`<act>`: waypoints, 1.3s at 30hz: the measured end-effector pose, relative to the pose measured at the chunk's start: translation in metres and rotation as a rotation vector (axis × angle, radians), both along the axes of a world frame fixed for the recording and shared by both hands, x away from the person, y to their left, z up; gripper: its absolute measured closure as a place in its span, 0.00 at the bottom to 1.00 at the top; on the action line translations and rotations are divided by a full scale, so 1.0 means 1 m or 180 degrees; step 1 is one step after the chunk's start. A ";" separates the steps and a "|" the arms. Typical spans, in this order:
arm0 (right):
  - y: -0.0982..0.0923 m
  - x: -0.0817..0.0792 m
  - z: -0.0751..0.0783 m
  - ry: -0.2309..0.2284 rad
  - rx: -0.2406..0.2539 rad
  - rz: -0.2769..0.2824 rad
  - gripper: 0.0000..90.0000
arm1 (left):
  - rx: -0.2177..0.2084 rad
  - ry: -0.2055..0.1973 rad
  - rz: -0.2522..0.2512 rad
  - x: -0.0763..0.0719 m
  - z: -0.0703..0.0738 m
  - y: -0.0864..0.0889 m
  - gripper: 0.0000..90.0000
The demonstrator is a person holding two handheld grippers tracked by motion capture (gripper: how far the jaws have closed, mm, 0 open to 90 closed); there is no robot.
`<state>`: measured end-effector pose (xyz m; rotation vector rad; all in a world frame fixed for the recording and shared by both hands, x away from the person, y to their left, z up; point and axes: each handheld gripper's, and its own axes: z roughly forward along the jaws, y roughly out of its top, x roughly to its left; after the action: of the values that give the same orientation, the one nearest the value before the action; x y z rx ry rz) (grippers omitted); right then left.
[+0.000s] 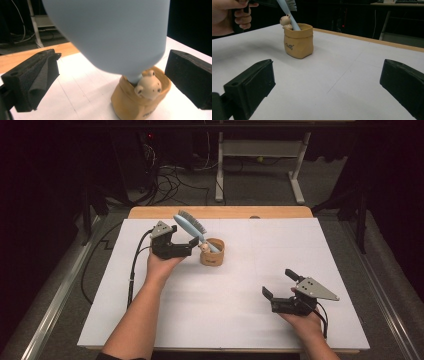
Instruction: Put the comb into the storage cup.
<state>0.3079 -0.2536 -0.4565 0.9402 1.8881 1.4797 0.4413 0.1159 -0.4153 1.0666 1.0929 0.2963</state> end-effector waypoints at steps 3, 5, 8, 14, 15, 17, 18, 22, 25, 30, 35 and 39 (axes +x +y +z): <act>0.000 0.000 0.000 0.0001 -0.0003 -0.0001 0.00 | 0.0001 0.0000 -0.0005 -0.006 -0.005 0.003 0.00; 0.001 0.000 0.000 -0.0009 -0.0008 0.0001 0.00 | -0.0023 -0.0001 0.0002 -0.011 -0.008 0.007 0.00; 0.001 0.000 0.000 -0.0011 -0.0013 -0.0003 0.00 | -0.0014 -0.0003 0.0008 -0.018 -0.012 0.012 0.00; 0.000 -0.001 0.001 -0.0019 -0.0015 -0.0024 0.00 | 0.0006 -0.0007 0.0012 -0.034 -0.019 0.025 0.00; 0.000 -0.001 0.001 -0.0021 -0.0014 -0.0028 0.00 | 0.0020 -0.0017 0.0008 -0.038 -0.020 0.027 0.00; 0.000 -0.001 0.001 -0.0023 -0.0019 -0.0036 0.00 | 0.0005 -0.0044 -0.0001 -0.045 -0.022 0.032 0.00; 0.000 -0.001 0.001 -0.0025 -0.0019 -0.0043 0.00 | -0.0013 -0.0056 -0.0002 -0.049 -0.022 0.034 0.00; -0.001 -0.001 0.001 -0.0020 -0.0030 -0.0058 0.00 | -0.0018 -0.0128 -0.0025 -0.067 -0.023 0.042 0.00; -0.001 -0.002 0.002 -0.0029 -0.0020 -0.0075 0.00 | -0.0050 -0.0170 -0.0014 -0.080 -0.024 0.049 0.00; -0.002 -0.003 0.002 -0.0034 -0.0034 -0.0075 0.00 | -0.0055 -0.0200 -0.0001 -0.100 -0.026 0.065 0.00; -0.004 -0.004 0.002 -0.0028 -0.0027 -0.0098 0.00 | -0.0042 -0.0275 0.0048 -0.124 -0.028 0.082 0.00; -0.006 -0.006 0.003 -0.0027 -0.0003 -0.0128 0.00 | 0.0010 -0.0324 0.0109 -0.143 -0.031 0.096 0.00</act>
<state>0.3015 -0.2601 -0.4536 0.9642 1.8531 1.4572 0.2981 0.2119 -0.4462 1.0254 1.0206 0.3759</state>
